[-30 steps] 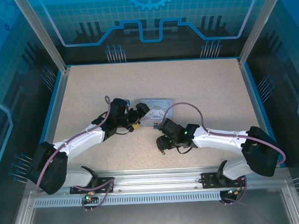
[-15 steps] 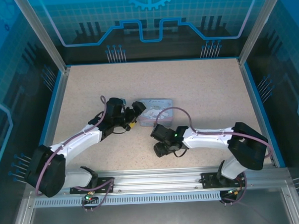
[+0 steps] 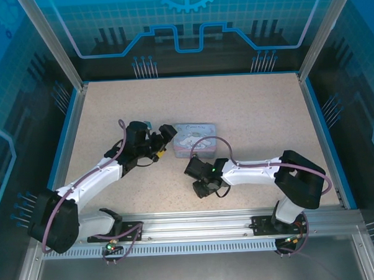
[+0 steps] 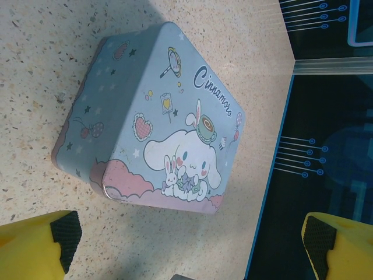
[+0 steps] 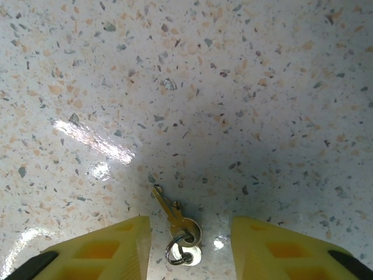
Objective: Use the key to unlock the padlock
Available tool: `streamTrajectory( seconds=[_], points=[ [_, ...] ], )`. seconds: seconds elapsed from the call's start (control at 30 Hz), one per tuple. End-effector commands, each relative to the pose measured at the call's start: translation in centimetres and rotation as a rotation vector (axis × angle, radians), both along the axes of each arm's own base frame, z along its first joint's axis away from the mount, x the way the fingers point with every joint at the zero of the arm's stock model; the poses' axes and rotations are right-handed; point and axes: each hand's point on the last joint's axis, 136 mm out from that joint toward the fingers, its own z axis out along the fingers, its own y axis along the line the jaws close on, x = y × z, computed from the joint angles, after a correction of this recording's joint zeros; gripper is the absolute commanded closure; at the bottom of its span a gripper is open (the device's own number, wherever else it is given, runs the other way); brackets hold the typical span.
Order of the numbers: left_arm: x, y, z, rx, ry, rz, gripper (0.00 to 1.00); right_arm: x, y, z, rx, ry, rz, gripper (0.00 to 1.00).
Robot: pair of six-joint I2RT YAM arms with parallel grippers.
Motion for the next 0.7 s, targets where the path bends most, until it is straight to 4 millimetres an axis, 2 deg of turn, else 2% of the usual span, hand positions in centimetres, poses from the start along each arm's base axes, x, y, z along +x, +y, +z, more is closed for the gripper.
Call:
streamTrajectory(
  seconds=[0.0, 0.2, 0.27, 0.37, 0.5, 0.6, 0.67],
  points=[
    [-0.4, 0.4, -0.5, 0.011, 0.011, -0.002, 0.01, -0.7, -0.2, -0.5, -0.045, 0.009, 0.023, 0.6],
    [-0.4, 0.4, -0.6, 0.008, 0.012, 0.002, 0.01, -1.0, -0.4, -1.7, -0.082, 0.017, 0.028, 0.67],
    [-0.3, 0.4, -0.6, 0.007, 0.012, 0.004, 0.01, -0.9, -0.4, -2.0, -0.092, 0.017, 0.026, 0.77],
    [-0.3, 0.4, -0.5, 0.005, 0.013, 0.002, 0.01, -0.5, -0.5, -1.8, -0.097, 0.001, 0.022, 0.99],
    [-0.3, 0.4, -0.4, 0.009, 0.01, -0.008, 0.01, 0.5, -0.4, 0.7, -0.012, -0.026, 0.013, 1.0],
    [-0.3, 0.1, -0.2, 0.008, 0.001, -0.029, 0.01, 1.7, 0.2, 3.5, 0.129, -0.028, -0.004, 1.0],
    [-0.4, -0.2, -0.1, 0.007, -0.001, -0.049, 0.01, 2.1, -0.2, 4.4, 0.22, -0.006, -0.03, 1.0]
  ],
)
